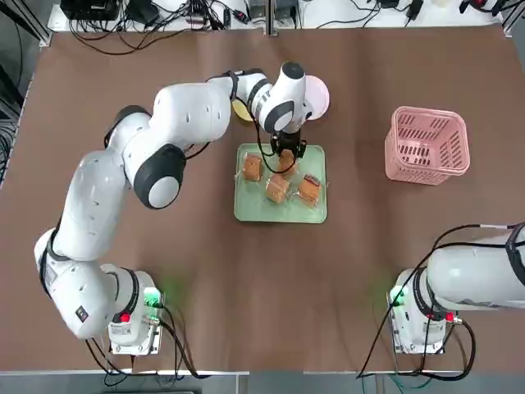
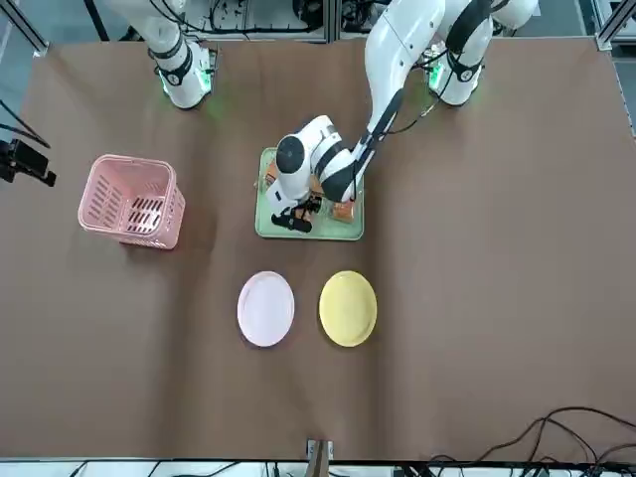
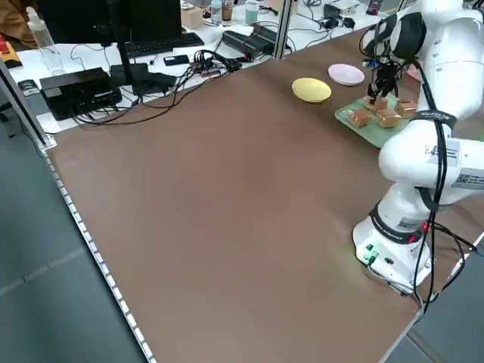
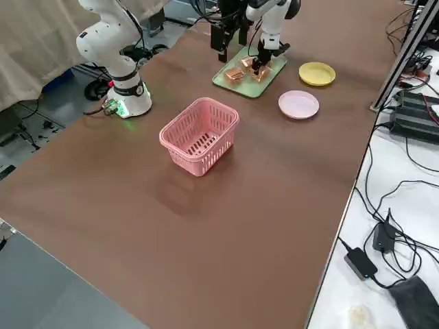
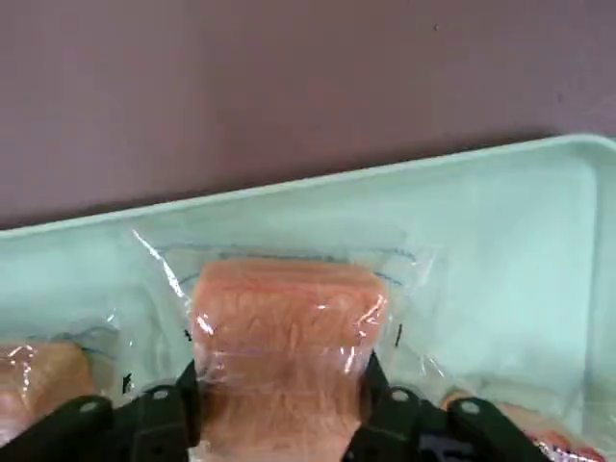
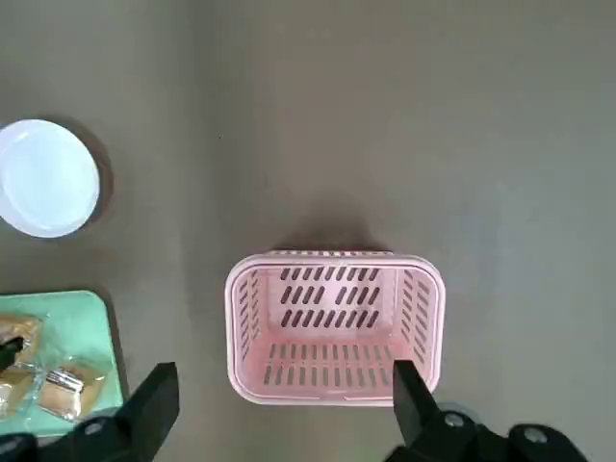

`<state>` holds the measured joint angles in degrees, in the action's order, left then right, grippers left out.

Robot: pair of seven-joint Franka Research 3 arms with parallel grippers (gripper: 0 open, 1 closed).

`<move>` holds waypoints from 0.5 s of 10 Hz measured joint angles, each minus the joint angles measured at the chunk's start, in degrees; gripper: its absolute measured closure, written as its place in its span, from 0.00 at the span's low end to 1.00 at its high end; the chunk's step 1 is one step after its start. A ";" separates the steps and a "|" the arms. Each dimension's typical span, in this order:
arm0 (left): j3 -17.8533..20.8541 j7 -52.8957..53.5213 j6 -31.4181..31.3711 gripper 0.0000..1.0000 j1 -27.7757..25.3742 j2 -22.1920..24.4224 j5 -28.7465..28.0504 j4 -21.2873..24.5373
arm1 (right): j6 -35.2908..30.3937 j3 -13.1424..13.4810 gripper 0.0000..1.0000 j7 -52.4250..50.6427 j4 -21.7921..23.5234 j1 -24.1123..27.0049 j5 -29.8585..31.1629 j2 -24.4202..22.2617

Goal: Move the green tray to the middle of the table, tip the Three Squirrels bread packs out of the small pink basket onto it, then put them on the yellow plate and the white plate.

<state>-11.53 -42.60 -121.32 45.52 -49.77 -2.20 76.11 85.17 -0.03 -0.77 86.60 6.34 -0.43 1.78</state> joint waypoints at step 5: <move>0.42 -2.87 -1.26 0.46 -1.62 0.06 0.10 -5.99 | -2.73 -2.87 0.02 0.24 -0.43 3.39 0.78 0.66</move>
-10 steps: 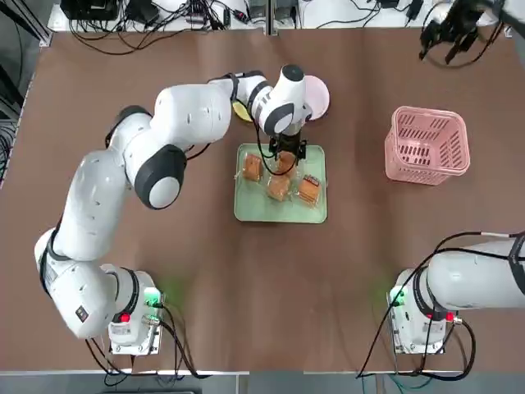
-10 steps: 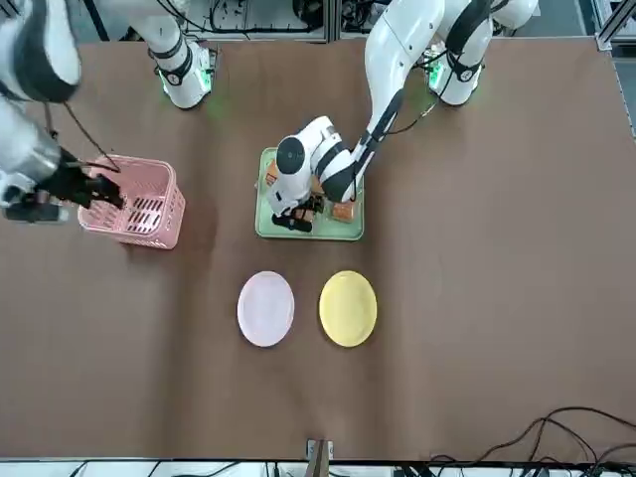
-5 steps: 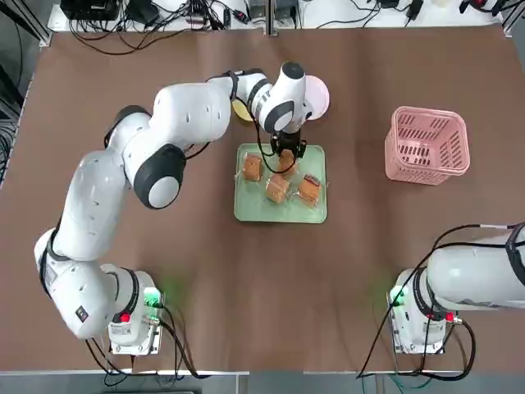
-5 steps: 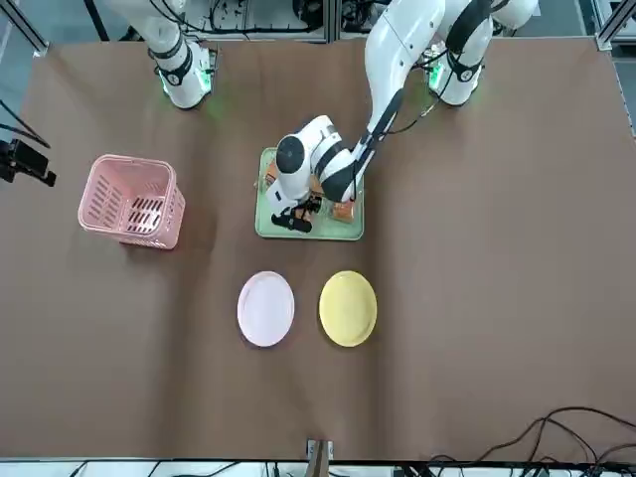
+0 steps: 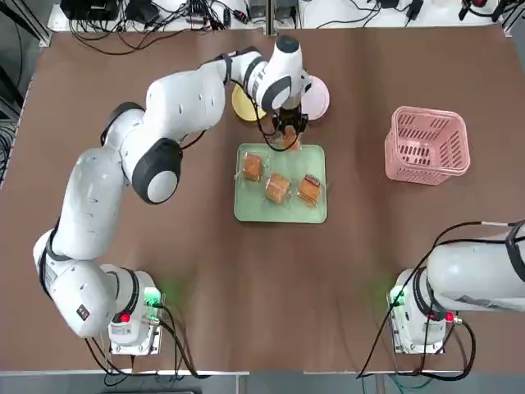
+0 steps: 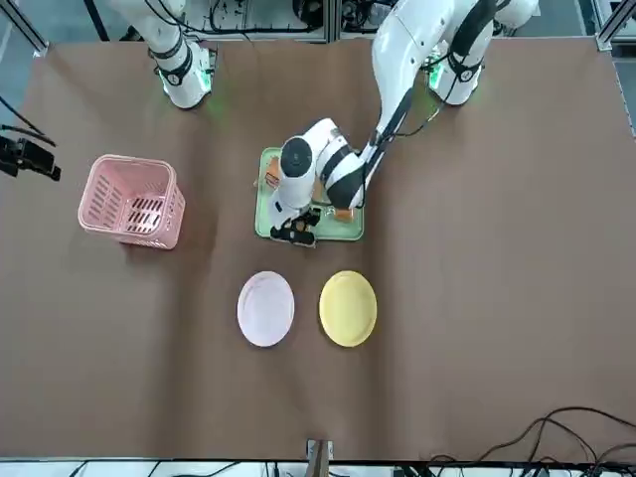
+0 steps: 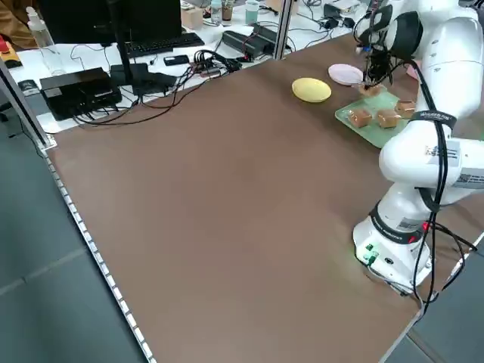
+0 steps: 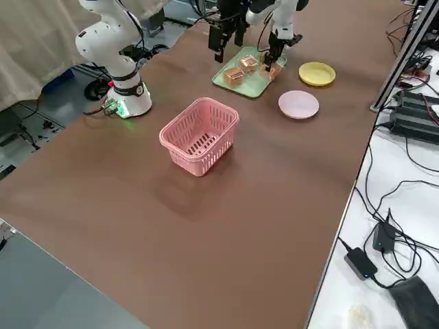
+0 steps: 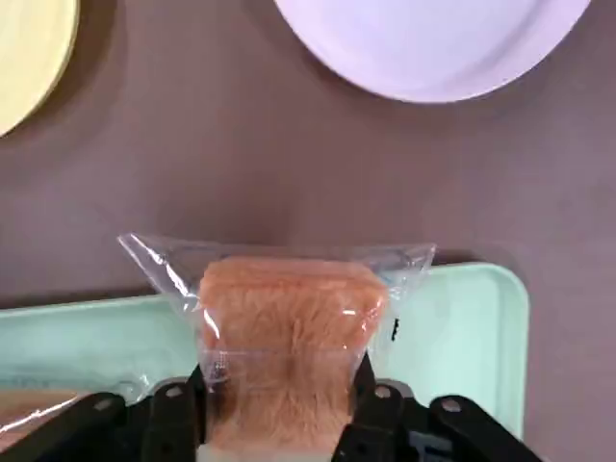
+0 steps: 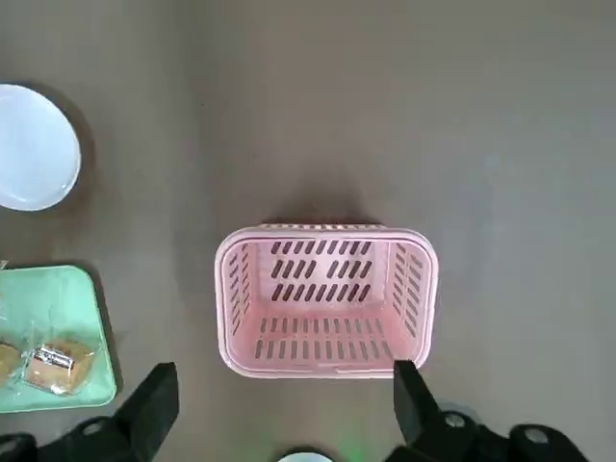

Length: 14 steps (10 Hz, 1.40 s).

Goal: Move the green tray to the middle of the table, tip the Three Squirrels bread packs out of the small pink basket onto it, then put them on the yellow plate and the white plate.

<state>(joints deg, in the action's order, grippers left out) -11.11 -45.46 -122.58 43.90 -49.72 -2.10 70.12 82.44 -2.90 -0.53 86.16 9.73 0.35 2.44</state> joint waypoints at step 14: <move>0.00 -8.75 -15.67 0.48 6.06 -5.40 0.02 -0.20 | 1.42 -0.86 0.03 0.01 -0.15 0.16 -0.63 0.00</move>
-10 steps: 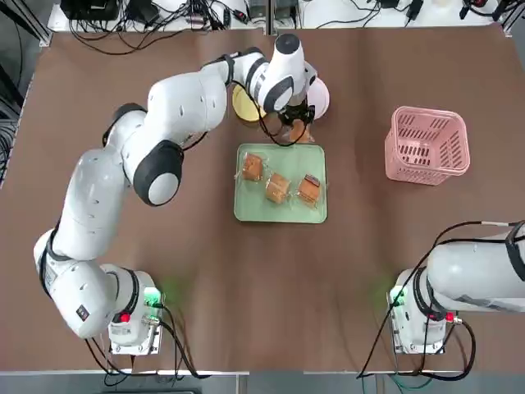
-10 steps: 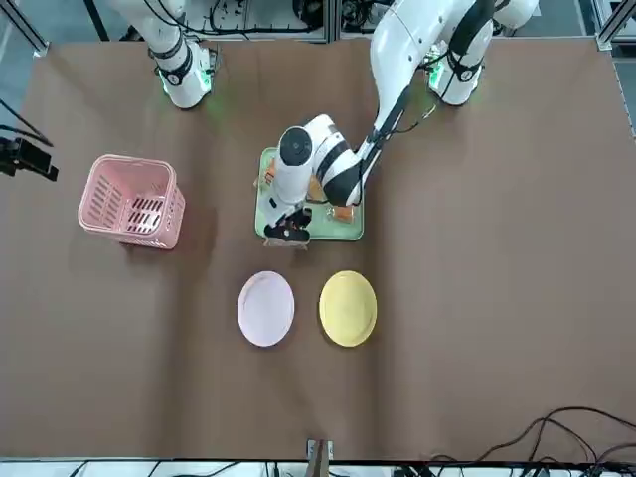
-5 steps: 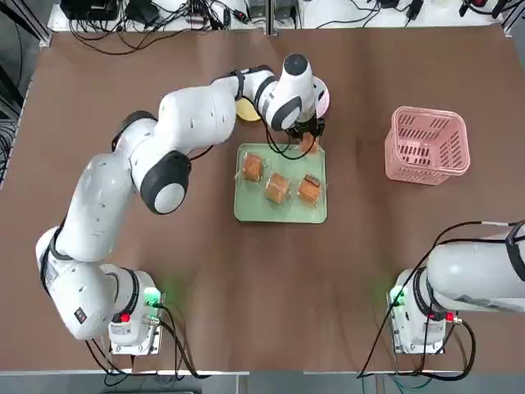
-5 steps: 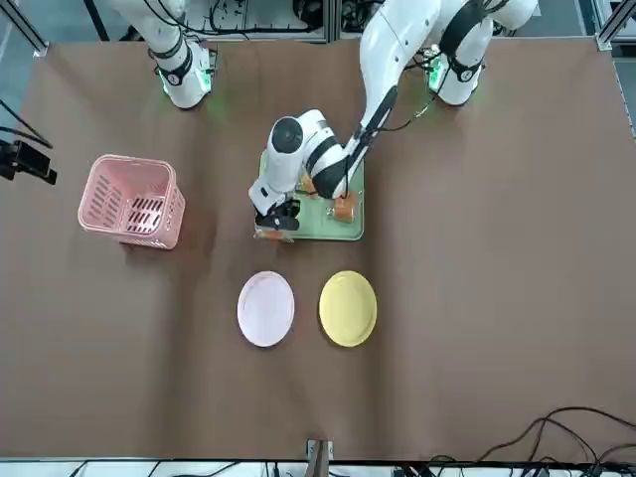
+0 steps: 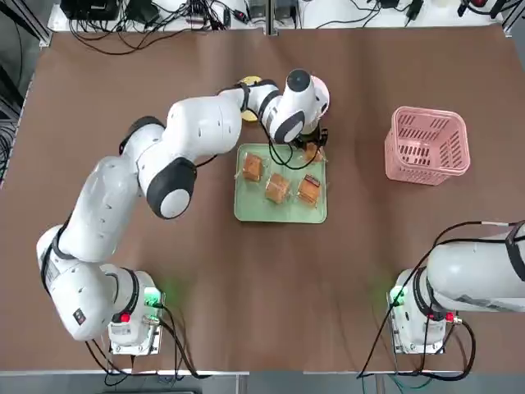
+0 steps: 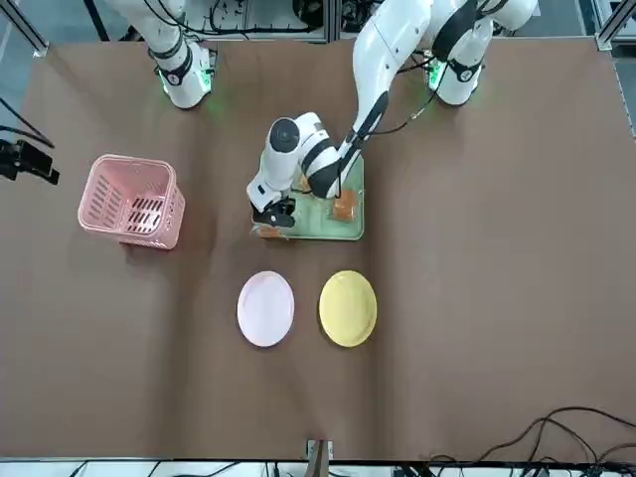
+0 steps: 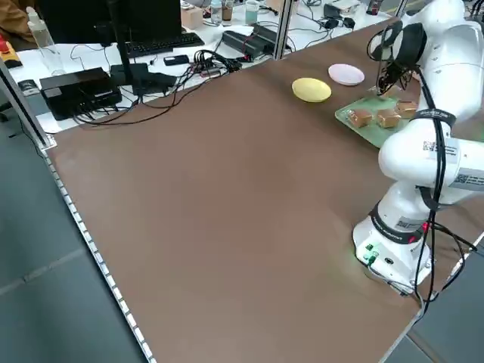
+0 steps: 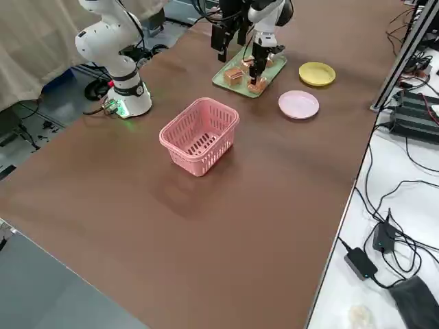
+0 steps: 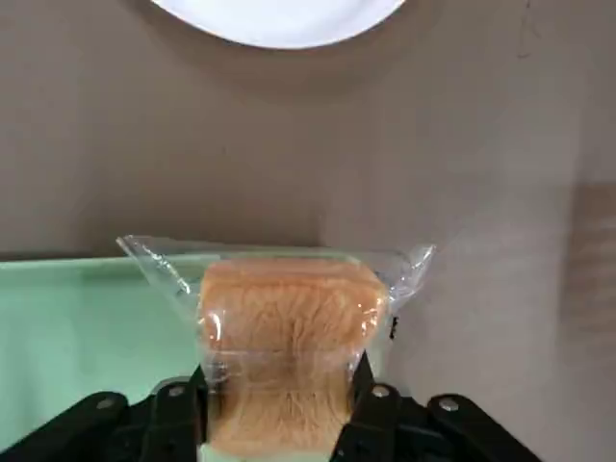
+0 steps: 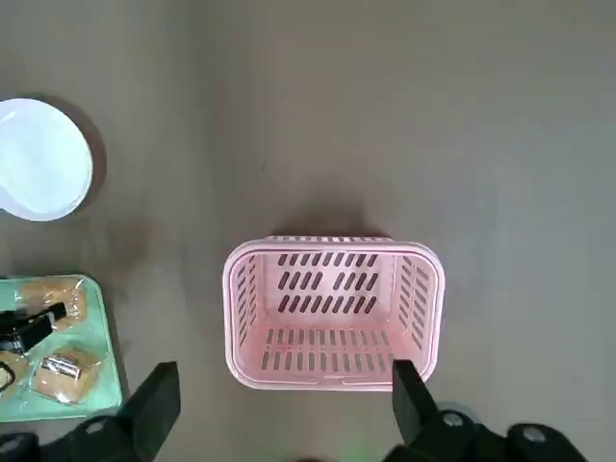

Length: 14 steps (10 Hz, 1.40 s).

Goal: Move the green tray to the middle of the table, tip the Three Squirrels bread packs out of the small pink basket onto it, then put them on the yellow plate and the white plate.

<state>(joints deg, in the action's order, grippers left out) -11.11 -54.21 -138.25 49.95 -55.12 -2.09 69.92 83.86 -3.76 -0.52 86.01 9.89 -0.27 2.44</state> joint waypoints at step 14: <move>0.71 -5.36 1.21 0.04 1.02 0.06 0.00 0.65 | -0.29 -0.19 0.03 0.00 0.00 0.00 -0.19 0.00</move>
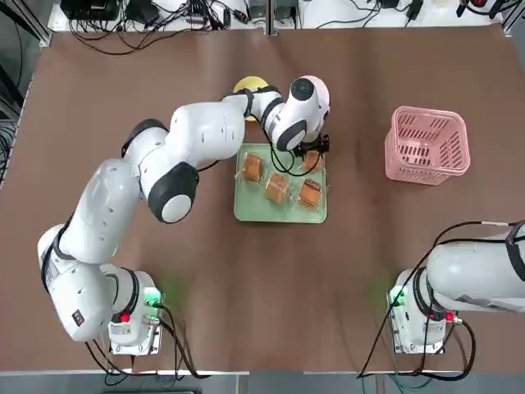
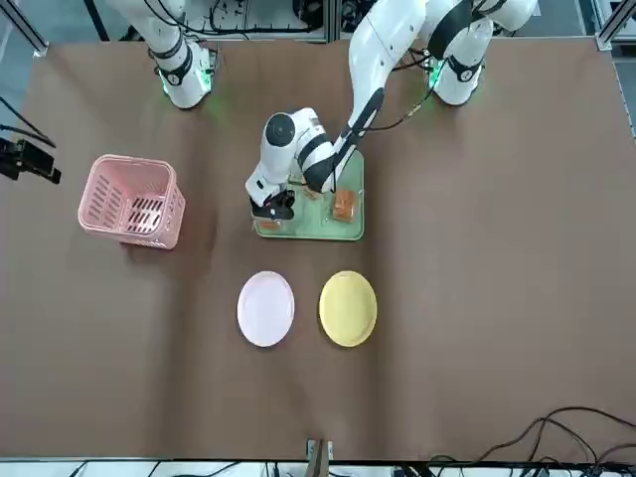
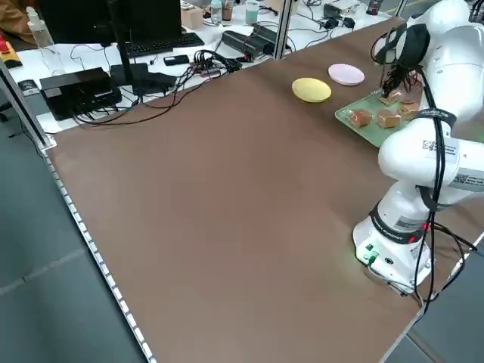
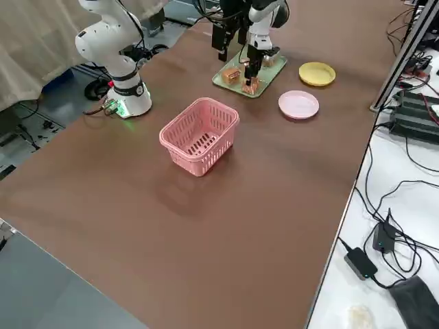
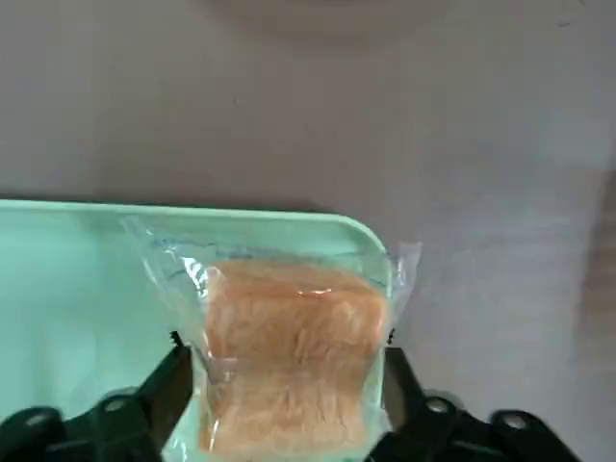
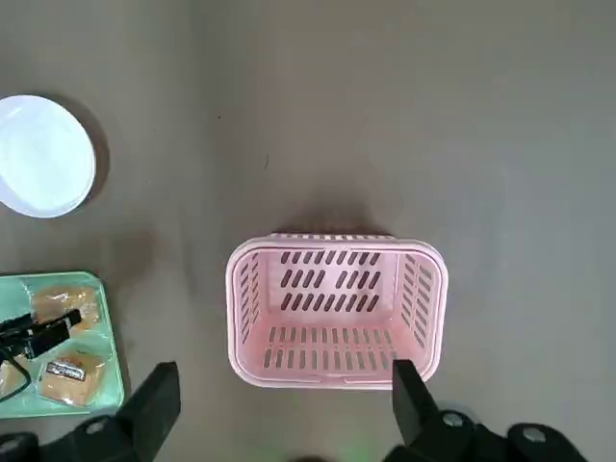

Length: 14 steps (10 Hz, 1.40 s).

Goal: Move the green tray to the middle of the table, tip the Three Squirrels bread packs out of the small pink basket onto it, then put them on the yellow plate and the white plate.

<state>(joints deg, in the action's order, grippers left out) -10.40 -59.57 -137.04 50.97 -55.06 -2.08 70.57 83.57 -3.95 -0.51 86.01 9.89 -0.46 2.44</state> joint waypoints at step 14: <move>-4.34 21.14 8.54 0.00 -7.42 18.43 -0.01 27.76 | -0.54 -0.03 0.03 0.00 0.00 0.00 -0.06 0.01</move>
<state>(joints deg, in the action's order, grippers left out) -14.74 -38.43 -128.50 43.55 -36.63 -2.09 98.33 83.03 -3.98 -0.51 86.01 9.89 -0.52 2.45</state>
